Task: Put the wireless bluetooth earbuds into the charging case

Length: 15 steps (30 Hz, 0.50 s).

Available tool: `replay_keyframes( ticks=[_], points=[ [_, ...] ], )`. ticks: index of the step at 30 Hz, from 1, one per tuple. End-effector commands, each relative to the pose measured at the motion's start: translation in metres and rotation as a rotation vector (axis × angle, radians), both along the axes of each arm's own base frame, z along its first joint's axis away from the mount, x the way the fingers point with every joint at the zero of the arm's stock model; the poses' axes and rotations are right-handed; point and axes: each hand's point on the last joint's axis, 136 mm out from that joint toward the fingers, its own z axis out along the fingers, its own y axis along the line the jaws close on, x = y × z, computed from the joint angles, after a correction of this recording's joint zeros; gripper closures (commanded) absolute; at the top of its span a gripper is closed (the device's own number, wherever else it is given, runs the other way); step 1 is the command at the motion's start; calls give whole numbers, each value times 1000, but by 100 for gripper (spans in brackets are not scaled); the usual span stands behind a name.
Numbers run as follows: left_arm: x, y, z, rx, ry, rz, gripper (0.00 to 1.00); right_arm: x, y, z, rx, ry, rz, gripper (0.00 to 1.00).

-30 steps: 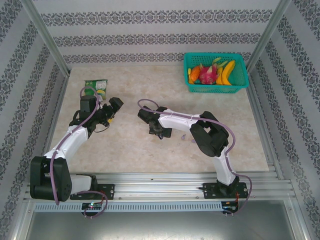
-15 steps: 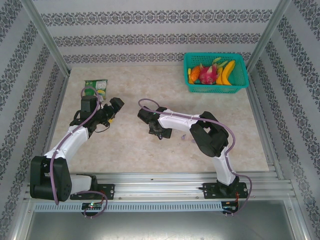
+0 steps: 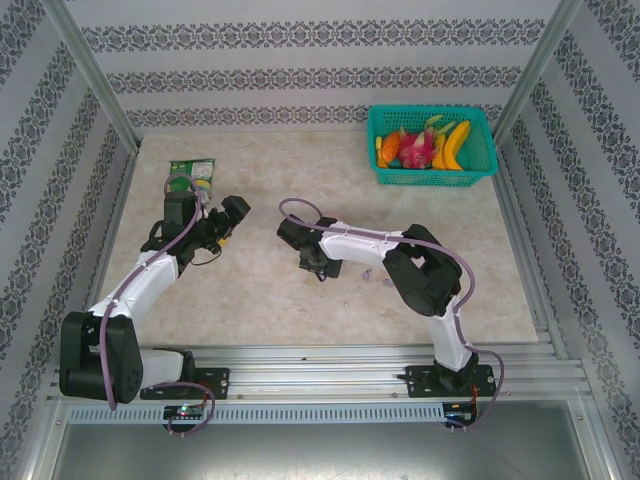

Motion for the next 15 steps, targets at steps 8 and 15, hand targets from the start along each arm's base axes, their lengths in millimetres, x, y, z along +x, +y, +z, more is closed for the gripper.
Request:
replay_keyframes(
  ticks=[8, 15],
  points=[
    [-9, 1, -17, 57, 7, 2, 0, -7, -8, 17, 96, -3, 10, 53],
    [-9, -24, -28, 51, -73, -56, 2, 7, -10, 51, 182, -57, 23, 53]
  ],
)
